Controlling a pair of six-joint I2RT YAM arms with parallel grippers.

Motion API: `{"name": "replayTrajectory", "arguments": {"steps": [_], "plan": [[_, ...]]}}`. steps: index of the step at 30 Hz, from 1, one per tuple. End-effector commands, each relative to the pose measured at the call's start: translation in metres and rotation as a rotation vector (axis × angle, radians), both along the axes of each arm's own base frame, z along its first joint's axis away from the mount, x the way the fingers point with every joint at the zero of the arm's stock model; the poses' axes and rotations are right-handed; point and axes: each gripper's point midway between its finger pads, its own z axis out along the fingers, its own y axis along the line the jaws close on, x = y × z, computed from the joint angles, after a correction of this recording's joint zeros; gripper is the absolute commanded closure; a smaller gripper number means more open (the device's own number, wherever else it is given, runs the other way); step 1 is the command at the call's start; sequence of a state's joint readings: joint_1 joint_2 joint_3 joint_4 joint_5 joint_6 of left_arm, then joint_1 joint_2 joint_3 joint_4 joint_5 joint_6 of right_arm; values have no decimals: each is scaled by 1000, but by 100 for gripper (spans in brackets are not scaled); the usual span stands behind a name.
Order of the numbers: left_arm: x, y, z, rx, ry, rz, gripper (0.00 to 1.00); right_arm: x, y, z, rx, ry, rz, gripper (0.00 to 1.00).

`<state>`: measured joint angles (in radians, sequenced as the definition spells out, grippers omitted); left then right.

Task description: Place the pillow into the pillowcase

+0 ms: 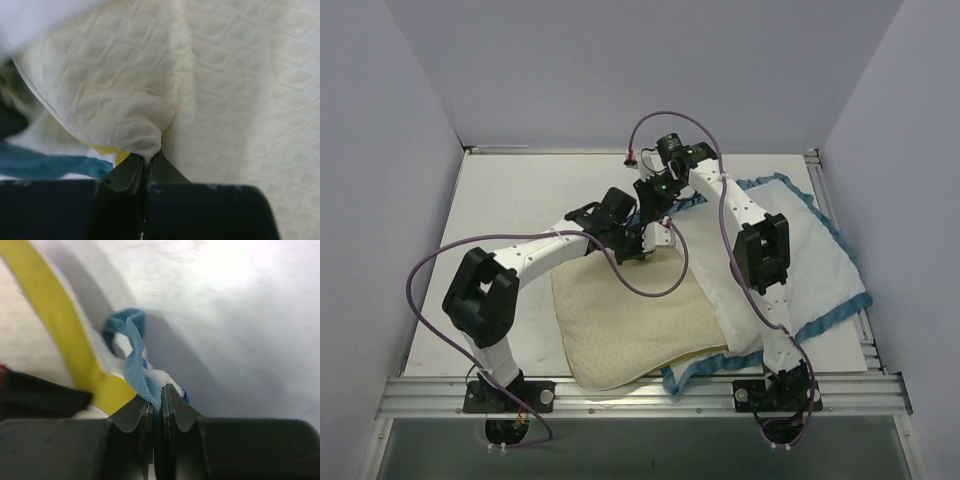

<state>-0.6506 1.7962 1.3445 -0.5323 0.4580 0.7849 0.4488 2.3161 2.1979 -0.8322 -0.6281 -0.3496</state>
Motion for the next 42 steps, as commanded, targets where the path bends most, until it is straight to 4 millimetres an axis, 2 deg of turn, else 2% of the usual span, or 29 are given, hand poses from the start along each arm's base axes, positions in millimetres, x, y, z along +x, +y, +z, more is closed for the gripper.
{"name": "replayTrajectory", "arguments": {"steps": [1,6,8,12,13,14,15,16,17,18,19,20,21,22,23,24,25,27,28,31,32,34,35,36,37,38,39,41,42], "plan": [[23,-50,78,-232,-293,15,100,-53,56,67,222,160,-16,100],[20,-42,71,-224,-348,76,100,-60,73,71,303,410,-185,100],[21,-33,69,-224,-365,117,100,-51,85,79,357,401,-221,100],[30,-10,68,-230,-332,258,100,-7,106,104,471,236,-254,100],[40,4,64,-223,-314,324,100,8,111,97,484,215,-269,100],[47,15,60,-219,-289,381,100,19,114,103,504,181,-274,95],[50,27,52,-211,-217,467,100,34,116,126,545,111,-274,80],[60,34,51,-216,-179,532,100,46,113,124,549,109,-308,60],[78,64,48,-220,-137,653,100,59,99,128,554,93,-351,27],[78,72,44,-259,-41,744,100,65,86,119,532,100,-394,7],[83,85,42,-276,-15,806,100,64,71,137,536,61,-409,0],[85,104,32,-273,12,874,100,72,45,142,527,37,-457,0],[84,112,26,-282,48,929,100,59,23,143,498,37,-488,0],[83,121,18,-273,68,970,100,55,6,143,476,22,-515,0],[82,140,7,-257,97,1040,100,55,-24,139,444,-3,-560,0],[77,149,-3,-253,160,1114,100,38,-44,160,434,-40,-583,0],[74,160,-10,-244,183,1170,100,24,-67,123,340,6,-653,0],[62,186,-26,-222,252,1295,100,-9,-107,118,228,-12,-688,2],[57,193,-26,-221,259,1326,100,-31,-126,86,125,37,-717,6],[35,186,-26,-235,315,1327,100,-83,-153,58,14,145,-722,13],[31,177,-23,-272,355,1333,100,-106,-159,34,-26,229,-730,13],[21,145,-15,-340,389,1252,100,-128,-162,16,-56,322,-746,13],[17,126,-9,-367,407,1201,95,-143,-161,0,-64,398,-744,12],[15,111,-4,-379,394,1147,93,-141,-160,-13,-68,424,-750,11],[8,82,7,-380,380,1049,90,-138,-160,-22,-76,434,-757,11],[6,73,12,-369,356,996,87,-132,-160,-30,-74,440,-761,11],[1,66,13,-350,362,964,74,-115,-158,-42,-61,448,-764,11],[3,57,27,-340,344,906,54,-89,-155,-47,-15,446,-768,11],[-3,62,26,-287,351,899,37,-59,-152,-46,8,412,-752,11]]}}
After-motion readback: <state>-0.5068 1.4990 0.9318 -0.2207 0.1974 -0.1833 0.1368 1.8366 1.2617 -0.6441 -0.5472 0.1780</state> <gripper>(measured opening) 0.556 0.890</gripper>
